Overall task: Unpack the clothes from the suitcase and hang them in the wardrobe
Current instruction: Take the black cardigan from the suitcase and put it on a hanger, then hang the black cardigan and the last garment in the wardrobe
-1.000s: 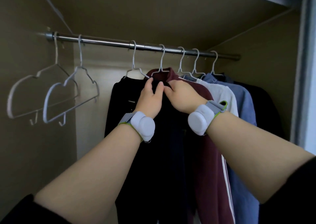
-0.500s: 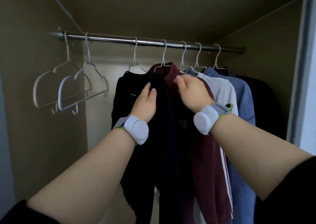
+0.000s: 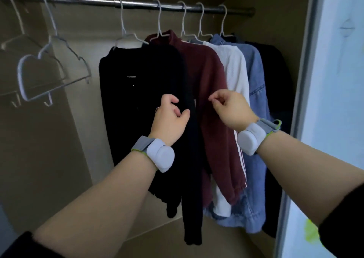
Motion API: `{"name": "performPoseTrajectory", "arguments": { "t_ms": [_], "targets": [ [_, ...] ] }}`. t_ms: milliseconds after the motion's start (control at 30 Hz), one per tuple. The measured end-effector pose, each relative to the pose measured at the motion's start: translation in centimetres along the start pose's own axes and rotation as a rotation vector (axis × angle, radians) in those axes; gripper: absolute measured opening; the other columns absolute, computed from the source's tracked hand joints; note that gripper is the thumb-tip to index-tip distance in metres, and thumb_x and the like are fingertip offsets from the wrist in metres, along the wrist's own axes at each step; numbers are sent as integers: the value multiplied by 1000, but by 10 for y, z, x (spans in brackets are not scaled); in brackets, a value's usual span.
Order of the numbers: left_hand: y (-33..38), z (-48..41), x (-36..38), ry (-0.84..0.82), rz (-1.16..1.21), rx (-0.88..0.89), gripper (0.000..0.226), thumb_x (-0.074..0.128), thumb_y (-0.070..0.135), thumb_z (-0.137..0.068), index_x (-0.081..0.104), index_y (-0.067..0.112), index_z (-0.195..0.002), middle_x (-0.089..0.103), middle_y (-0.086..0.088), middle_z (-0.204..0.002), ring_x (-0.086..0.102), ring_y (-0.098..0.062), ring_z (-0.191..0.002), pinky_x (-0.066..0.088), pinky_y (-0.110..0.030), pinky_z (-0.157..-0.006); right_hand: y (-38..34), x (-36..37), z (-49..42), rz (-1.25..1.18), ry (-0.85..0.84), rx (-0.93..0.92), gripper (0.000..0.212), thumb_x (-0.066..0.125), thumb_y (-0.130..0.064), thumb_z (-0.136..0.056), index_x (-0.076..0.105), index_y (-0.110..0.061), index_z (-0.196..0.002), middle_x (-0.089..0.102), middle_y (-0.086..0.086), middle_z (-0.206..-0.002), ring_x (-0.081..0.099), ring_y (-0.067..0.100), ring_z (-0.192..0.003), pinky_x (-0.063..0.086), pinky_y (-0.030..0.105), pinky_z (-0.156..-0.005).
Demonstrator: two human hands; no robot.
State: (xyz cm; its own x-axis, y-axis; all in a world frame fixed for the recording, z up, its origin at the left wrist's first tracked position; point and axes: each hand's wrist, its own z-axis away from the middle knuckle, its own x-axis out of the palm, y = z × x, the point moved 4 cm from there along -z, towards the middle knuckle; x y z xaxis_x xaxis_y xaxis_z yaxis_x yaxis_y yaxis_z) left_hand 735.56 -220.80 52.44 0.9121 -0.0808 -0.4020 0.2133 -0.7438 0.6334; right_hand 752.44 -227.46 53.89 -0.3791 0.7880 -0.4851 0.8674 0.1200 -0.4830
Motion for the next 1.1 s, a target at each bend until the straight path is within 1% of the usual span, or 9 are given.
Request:
{"name": "performPoseTrajectory", "arguments": {
  "t_ms": [167,233,300,367,433,600,767,933,1100],
  "targets": [
    [-6,28,36,-209,87,59,14,58,18,-90,53,17,-103,54,10,-74,50,0,-58,44,-17,-64,26,-5,54,77,46,158,20,51,-9,-90,67,-16,-100,58,-6,-68,49,3,-55,37,6,-57],
    [-9,36,45,-244,124,47,12,57,17,-90,55,18,-101,55,11,-78,52,2,-61,44,-13,-63,35,-7,68,80,43,215,21,50,-9,-90,66,-16,-102,59,-5,-69,54,10,-60,44,18,-66],
    [-8,47,61,-309,188,7,11,57,16,-91,55,19,-101,58,9,-83,61,-10,-73,46,-16,-67,45,-17,85,138,50,268,24,50,-8,-89,66,-13,-106,61,-1,-78,57,15,-74,46,27,-78],
    [1,53,79,-365,242,-11,12,56,14,-91,56,18,-102,60,5,-87,65,-22,-84,47,-19,-69,56,-34,94,203,78,292,26,52,-9,-88,65,-11,-110,62,5,-87,58,21,-85,43,28,-82],
    [19,55,98,-408,291,-6,15,55,12,-91,57,17,-105,62,1,-91,66,-25,-87,48,-22,-70,69,-54,98,248,89,313,29,52,-10,-87,61,-11,-115,61,8,-93,57,23,-94,40,26,-83],
    [54,48,147,-485,326,26,24,54,12,-91,55,16,-114,62,-1,-103,59,-17,-82,43,-16,-68,101,-91,93,283,156,389,48,53,-9,-85,47,-4,-133,52,18,-119,50,31,-113,37,29,-94],
    [71,41,205,-548,288,-23,35,48,17,-95,46,17,-130,58,-4,-121,56,-14,-87,43,-22,-71,144,-115,94,249,134,548,59,52,-16,-91,28,-4,-143,33,17,-141,34,32,-131,31,35,-104],
    [77,38,250,-537,277,-122,43,47,17,-96,39,18,-138,49,-3,-136,53,-13,-102,48,-30,-86,179,-117,84,153,76,578,33,59,-22,-85,44,-5,-109,44,16,-120,48,33,-107,40,35,-84],
    [72,35,264,-498,262,-165,43,46,17,-97,38,18,-140,47,-4,-138,50,-11,-103,47,-35,-94,191,-114,80,94,177,545,36,62,-21,-78,48,-3,-106,47,14,-111,46,31,-101,44,39,-85]
  ]
}}
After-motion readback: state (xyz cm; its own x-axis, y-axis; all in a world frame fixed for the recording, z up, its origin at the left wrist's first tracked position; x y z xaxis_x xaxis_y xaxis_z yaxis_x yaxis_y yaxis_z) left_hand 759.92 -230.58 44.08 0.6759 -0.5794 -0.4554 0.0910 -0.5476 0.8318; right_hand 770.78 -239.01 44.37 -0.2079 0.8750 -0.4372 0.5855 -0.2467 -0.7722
